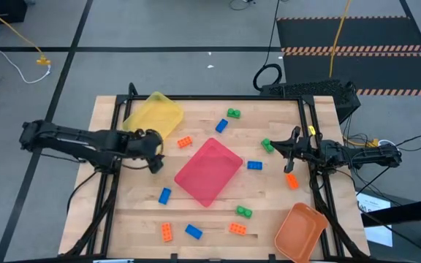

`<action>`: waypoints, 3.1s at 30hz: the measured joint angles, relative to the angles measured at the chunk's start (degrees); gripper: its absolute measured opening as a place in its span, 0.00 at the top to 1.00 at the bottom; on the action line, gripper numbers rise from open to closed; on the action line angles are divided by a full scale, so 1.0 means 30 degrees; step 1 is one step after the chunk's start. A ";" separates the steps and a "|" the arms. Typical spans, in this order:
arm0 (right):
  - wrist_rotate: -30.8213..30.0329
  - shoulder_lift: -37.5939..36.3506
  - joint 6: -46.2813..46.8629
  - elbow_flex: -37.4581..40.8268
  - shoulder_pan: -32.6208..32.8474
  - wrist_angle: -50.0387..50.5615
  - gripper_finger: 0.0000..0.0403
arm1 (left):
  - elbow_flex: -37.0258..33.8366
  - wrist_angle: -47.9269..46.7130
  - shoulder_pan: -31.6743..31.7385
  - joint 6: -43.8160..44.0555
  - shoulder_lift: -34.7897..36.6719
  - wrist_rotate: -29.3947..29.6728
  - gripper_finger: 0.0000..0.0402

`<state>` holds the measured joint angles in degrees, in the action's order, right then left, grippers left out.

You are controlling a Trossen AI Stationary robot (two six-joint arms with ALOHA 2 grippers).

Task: Sort & place blocks by color
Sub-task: Put the blue game piece into the orange bin

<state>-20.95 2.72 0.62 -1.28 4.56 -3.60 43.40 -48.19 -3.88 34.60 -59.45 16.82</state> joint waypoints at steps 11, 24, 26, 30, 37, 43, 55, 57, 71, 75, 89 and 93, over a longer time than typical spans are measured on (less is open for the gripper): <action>0.0029 0.0000 -0.0080 -0.0004 0.0000 0.0230 1.00 | 0.1834 -0.6485 0.0012 0.4574 -0.5474 -0.3502 0.31; 0.0030 0.0000 -0.0080 -0.0007 0.0000 0.0278 1.00 | 0.1827 -0.4956 -0.0240 0.7863 -0.6986 -0.3938 0.31; 0.0036 0.0007 -0.0080 -0.0003 0.0000 0.0278 1.00 | 0.1822 -0.4885 -0.0238 0.8166 -0.6980 -0.3850 0.31; 0.0036 0.0007 -0.0080 -0.0006 0.0000 0.0285 1.00 | 0.1209 -0.4682 -0.0211 0.8692 -0.6982 -0.3446 0.31; 0.0035 0.0013 -0.0165 0.0000 0.0000 0.0285 1.00 | -0.0617 -0.2354 -0.0219 0.9166 -0.6982 -0.4152 0.31; 0.0029 0.0008 -0.0371 -0.0007 0.0000 0.0285 1.00 | -0.0934 -0.1518 -0.0211 0.9133 -0.6982 -0.4204 0.31; 0.0029 0.0012 -0.0457 -0.0003 0.0000 0.0285 1.00 | -0.0934 -0.1544 -0.0197 0.8673 -0.6982 -0.4272 0.31; 0.0029 0.0007 -0.0444 -0.0007 0.0000 0.0285 1.00 | -0.0934 -0.1548 -0.0197 0.8652 -0.6982 -0.4415 0.31; 0.0051 0.0007 -0.0444 -0.0007 0.0000 0.0264 1.00 | -0.0934 -0.1388 -0.0197 0.8524 -0.6975 -0.4670 0.31; -0.0067 0.0131 -0.1625 -0.0007 -0.0045 -0.0451 0.99 | -0.0934 -0.1388 -0.0197 0.8162 -0.6975 -0.4670 0.31; -0.0775 0.7924 -0.1168 -0.3734 -0.2768 -0.1393 0.43 | 0.2476 -0.2018 -0.0546 0.5334 -0.6955 -0.3482 0.31; -0.0461 1.1587 -0.1204 -0.6684 -0.3486 0.0834 0.39 | 0.3398 -0.2044 -0.0945 0.4726 -0.6883 -0.2370 0.31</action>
<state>-22.33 37.48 -2.99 -21.33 -5.90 -1.10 53.60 -54.33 -6.71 48.78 -80.10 9.71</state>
